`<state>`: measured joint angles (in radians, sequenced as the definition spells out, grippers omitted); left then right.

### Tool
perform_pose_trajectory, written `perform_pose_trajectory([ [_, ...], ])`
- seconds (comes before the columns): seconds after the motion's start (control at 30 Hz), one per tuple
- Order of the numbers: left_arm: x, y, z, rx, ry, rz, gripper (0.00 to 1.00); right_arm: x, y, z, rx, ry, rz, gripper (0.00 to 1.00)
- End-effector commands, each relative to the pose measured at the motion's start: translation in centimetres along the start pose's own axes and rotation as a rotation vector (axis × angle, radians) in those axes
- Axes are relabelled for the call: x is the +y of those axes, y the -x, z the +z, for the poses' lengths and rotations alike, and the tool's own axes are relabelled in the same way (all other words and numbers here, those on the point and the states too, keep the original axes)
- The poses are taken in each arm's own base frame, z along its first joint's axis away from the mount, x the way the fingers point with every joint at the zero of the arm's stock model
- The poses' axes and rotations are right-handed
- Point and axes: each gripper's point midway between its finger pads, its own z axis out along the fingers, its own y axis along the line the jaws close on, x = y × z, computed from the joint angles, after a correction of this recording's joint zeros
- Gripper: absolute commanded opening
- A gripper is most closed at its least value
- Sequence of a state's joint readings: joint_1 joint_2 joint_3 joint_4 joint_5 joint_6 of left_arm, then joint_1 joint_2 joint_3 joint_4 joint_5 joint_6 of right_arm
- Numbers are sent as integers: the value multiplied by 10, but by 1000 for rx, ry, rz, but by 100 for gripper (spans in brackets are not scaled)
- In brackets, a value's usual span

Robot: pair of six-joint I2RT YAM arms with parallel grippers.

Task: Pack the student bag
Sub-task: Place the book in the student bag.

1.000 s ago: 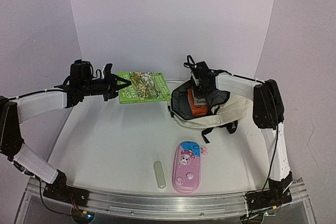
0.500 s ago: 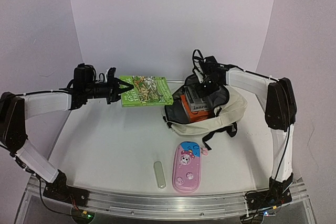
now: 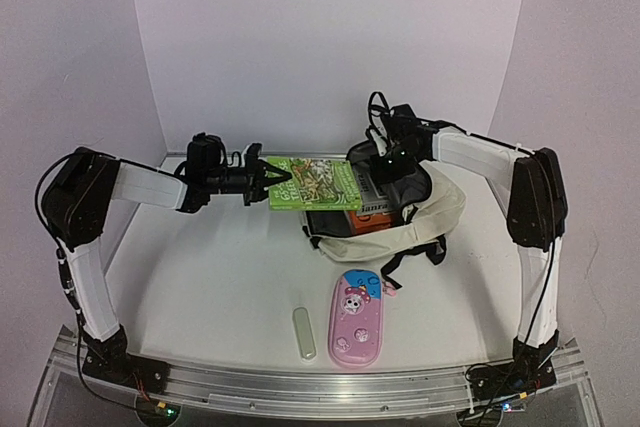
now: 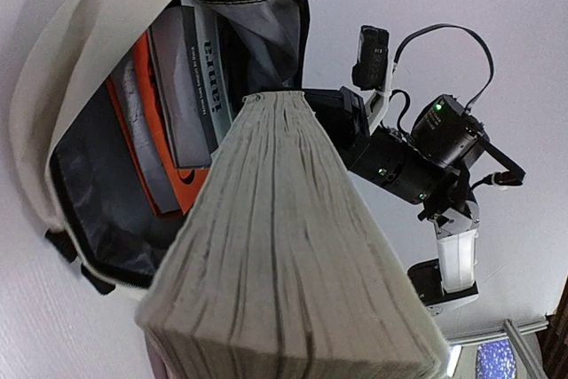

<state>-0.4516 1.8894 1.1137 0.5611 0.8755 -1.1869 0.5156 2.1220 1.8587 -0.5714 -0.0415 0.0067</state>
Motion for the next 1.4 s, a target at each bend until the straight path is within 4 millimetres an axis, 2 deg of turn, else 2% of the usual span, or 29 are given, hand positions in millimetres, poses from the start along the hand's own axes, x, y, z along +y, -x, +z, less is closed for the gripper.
perform_pose_trajectory([
  [0.0, -61, 17, 22, 14, -209, 145, 0, 14, 46, -48, -141, 80, 43, 0],
  [0.13, -48, 27, 38, 13, -204, 117, 0, 13, 46, -49, -143, 73, 43, 0],
  [0.37, 23, 33, 55, -15, -52, -39, 0, 10, 56, -60, -174, 58, 51, 0],
  [0.5, 40, 35, 55, -34, 1, -78, 0, 11, 61, -65, -191, 67, 49, 0],
  [0.7, 35, 45, 62, -52, 17, -79, 0, 23, 68, -74, -214, 113, 23, 0],
  [0.83, 26, 57, 70, -76, 12, -67, 0, 47, 64, -75, -208, 169, -30, 0],
  [0.93, 19, 67, 79, -99, 4, -51, 0, 58, 60, -74, -201, 177, -48, 0],
  [1.0, 15, 72, 89, -103, 1, -38, 0, 60, 60, -74, -201, 177, -52, 0],
  [1.2, 21, 80, 116, -118, 21, -33, 0, 60, 64, -72, -208, 168, -83, 0],
  [1.27, 24, 81, 118, -126, 27, -36, 7, 59, 64, -70, -208, 163, -80, 0],
  [1.37, 24, 77, 111, -134, 59, -23, 32, 57, 65, -65, -205, 148, -78, 0],
])
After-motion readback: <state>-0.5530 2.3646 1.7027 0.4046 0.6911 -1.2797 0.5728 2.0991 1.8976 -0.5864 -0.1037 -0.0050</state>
